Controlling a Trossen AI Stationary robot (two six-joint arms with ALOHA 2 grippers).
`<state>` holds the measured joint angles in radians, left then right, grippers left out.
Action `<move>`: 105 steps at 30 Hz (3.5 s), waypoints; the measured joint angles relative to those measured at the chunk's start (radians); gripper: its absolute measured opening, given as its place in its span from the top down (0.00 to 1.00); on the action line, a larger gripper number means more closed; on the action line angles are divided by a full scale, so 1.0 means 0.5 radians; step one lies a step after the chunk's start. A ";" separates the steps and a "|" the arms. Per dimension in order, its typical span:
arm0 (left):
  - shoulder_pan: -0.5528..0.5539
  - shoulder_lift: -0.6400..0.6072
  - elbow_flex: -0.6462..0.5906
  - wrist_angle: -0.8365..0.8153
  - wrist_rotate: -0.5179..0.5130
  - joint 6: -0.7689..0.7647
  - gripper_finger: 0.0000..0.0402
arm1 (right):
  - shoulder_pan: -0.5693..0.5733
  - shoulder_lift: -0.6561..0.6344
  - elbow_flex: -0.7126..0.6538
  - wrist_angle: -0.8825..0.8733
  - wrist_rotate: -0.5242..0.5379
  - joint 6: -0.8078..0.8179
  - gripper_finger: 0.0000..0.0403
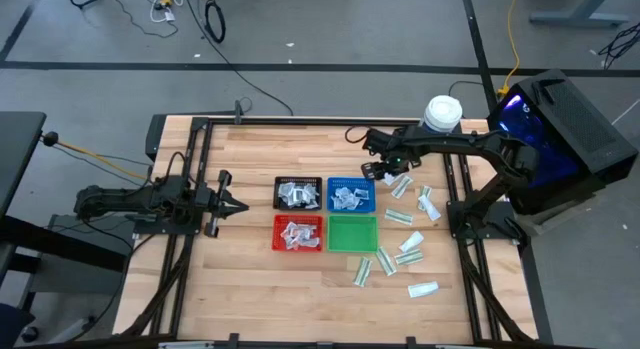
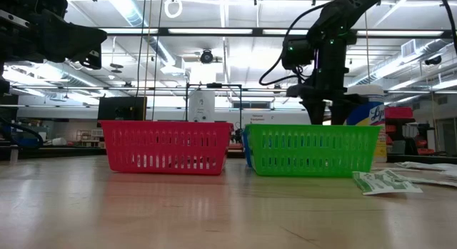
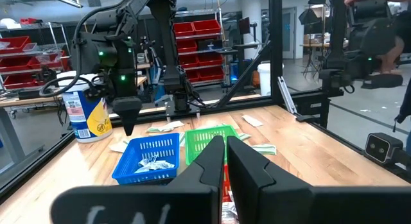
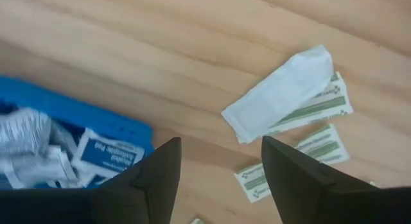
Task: Pick & Place First Aid Supplies
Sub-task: Put the green bandage pack into the green bin
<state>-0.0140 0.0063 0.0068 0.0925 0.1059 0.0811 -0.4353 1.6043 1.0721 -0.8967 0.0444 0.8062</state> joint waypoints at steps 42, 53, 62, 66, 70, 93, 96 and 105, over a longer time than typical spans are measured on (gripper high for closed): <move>-0.001 0.000 0.001 0.000 0.000 0.000 0.94 | -0.362 -0.005 -0.216 0.146 -0.072 0.630 0.46; -0.001 0.000 0.000 0.000 0.000 0.000 0.94 | -0.362 0.030 -0.217 0.271 -0.047 0.677 0.46; -0.001 0.000 0.001 0.000 0.000 0.000 0.94 | -0.362 0.060 -0.217 0.263 -0.039 0.698 0.46; 0.000 0.000 0.001 0.000 0.000 0.000 0.94 | -0.368 0.060 -0.217 0.227 -0.021 0.703 0.46; -0.001 0.000 0.000 0.000 0.000 0.000 0.94 | -0.381 0.060 -0.231 0.226 -0.019 0.728 0.46; 0.000 0.000 0.001 0.000 0.000 0.000 0.94 | -0.406 0.062 -0.317 0.344 -0.070 0.892 0.46; 0.000 0.000 0.000 0.000 0.000 0.000 0.94 | -0.415 0.062 -0.317 0.354 -0.067 0.898 0.46; 0.000 0.000 0.001 0.000 0.000 0.000 0.94 | -0.425 0.131 -0.317 0.381 -0.071 0.900 0.46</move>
<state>-0.0139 0.0063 0.0071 0.0925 0.1059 0.0811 -0.6479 1.6698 0.9134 -0.7062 0.0092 1.2560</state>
